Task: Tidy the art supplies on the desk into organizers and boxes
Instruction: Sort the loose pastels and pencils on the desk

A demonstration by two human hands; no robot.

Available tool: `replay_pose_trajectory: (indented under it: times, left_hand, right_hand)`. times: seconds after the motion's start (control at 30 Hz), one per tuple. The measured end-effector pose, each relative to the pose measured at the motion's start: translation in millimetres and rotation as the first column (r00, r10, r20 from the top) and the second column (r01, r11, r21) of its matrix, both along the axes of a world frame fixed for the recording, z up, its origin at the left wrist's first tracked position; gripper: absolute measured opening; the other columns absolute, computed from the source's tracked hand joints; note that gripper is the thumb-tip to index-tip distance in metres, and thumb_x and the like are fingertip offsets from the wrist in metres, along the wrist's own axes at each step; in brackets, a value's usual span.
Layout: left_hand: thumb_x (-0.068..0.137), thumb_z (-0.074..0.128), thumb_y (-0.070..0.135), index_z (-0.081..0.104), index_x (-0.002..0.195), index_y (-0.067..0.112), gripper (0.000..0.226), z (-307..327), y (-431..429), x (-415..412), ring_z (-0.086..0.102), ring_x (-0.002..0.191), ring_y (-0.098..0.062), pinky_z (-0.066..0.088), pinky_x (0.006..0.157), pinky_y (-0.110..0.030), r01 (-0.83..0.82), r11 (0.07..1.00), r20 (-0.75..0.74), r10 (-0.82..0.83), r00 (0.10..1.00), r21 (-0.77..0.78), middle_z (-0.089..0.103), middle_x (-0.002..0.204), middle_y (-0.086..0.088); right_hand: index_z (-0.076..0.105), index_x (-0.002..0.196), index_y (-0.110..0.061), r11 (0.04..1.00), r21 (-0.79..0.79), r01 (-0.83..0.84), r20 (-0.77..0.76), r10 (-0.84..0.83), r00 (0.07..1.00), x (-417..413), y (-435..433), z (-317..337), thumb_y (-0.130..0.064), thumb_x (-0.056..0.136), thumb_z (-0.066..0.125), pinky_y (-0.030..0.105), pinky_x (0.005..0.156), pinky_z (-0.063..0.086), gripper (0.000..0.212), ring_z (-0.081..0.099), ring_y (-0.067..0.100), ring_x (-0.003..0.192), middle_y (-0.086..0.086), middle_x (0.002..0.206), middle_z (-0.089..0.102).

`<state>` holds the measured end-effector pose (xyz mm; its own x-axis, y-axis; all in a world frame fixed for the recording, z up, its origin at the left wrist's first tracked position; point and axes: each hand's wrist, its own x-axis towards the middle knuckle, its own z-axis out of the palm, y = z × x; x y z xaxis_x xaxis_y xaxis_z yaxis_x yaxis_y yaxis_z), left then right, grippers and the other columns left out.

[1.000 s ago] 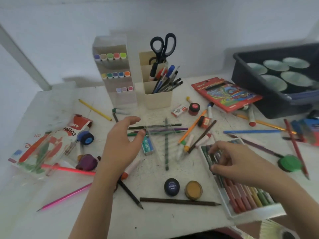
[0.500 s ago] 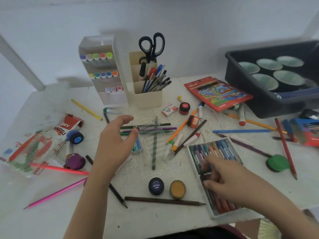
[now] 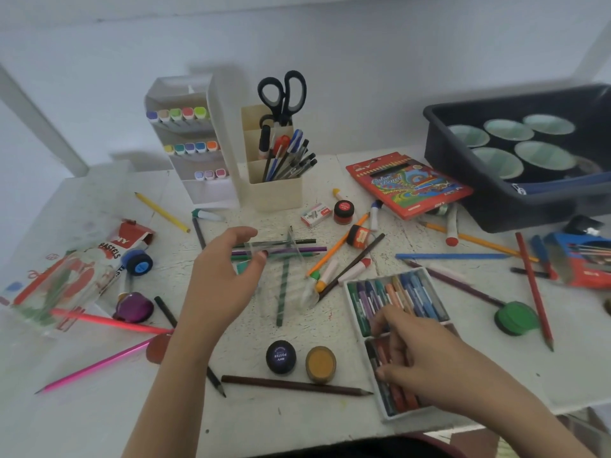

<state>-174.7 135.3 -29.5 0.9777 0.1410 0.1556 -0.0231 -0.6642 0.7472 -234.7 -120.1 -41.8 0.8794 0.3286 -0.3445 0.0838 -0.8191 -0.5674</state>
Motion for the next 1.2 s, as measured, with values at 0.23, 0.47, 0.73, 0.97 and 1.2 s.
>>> replay_pose_trajectory:
  times: [0.23,0.47,0.73,0.97,1.2]
  left_hand:
    - [0.089,0.061,0.022,0.056,0.118,0.027,0.030,0.4,-24.7,0.5,0.044,0.103,0.002,0.026,0.078,-0.006,0.015,1.000,0.002,-0.015,1.000,0.027,0.053,0.110,0.018]
    - [0.088,0.061,0.021,0.056,0.117,0.030,0.030,-3.6,-51.1,2.5,0.044,0.097,0.009,0.029,0.073,0.001,0.035,0.999,0.025,-0.036,0.999,0.038,0.054,0.109,0.021]
    - [0.088,0.060,0.025,0.056,0.118,0.032,0.031,-11.0,-69.3,-3.2,0.045,0.104,0.006,0.028,0.077,-0.001,0.019,0.999,0.031,-0.020,0.999,0.043,0.052,0.109,0.024]
    - [0.089,0.060,0.022,0.054,0.110,0.038,0.027,-13.9,-52.4,-13.8,0.044,0.096,0.020,0.032,0.079,-0.003,-0.058,0.997,0.049,0.056,0.997,0.042,0.050,0.100,0.035]
    - [0.091,0.054,0.011,0.063,0.114,0.014,0.025,16.1,47.4,-9.0,0.053,0.094,-0.007,0.036,0.084,-0.021,-0.438,0.896,0.131,0.426,0.895,0.074,0.063,0.104,0.006]
  right_hand:
    - [0.041,0.095,-0.036,0.996,-0.047,-0.078,0.113,0.082,0.990,4.3,-3.1,4.2,-0.040,0.079,0.065,0.022,0.055,0.040,0.029,0.051,0.001,0.065,-0.009,0.070,0.053]
    - [0.045,0.095,-0.039,0.998,0.047,-0.047,0.203,0.036,0.979,16.2,-31.3,4.7,-0.043,0.086,0.057,0.023,0.057,0.043,0.016,0.053,0.006,0.064,-0.003,0.067,0.058]
    - [0.046,0.093,-0.043,0.998,0.060,0.006,0.188,-0.018,0.982,26.3,-61.6,2.1,-0.042,0.086,0.059,0.022,0.055,0.045,0.015,0.055,0.002,0.064,-0.005,0.069,0.060]
    - [0.041,0.091,-0.042,0.998,-0.036,-0.057,0.105,0.061,0.993,42.0,-63.6,-4.2,-0.043,0.082,0.064,0.026,0.057,0.046,0.025,0.057,0.006,0.062,-0.002,0.067,0.060]
    - [0.045,0.089,-0.041,0.996,0.027,-0.089,0.168,0.083,0.982,61.3,-49.4,2.7,-0.045,0.084,0.060,0.022,0.053,0.043,0.016,0.056,-0.001,0.064,-0.008,0.070,0.062]
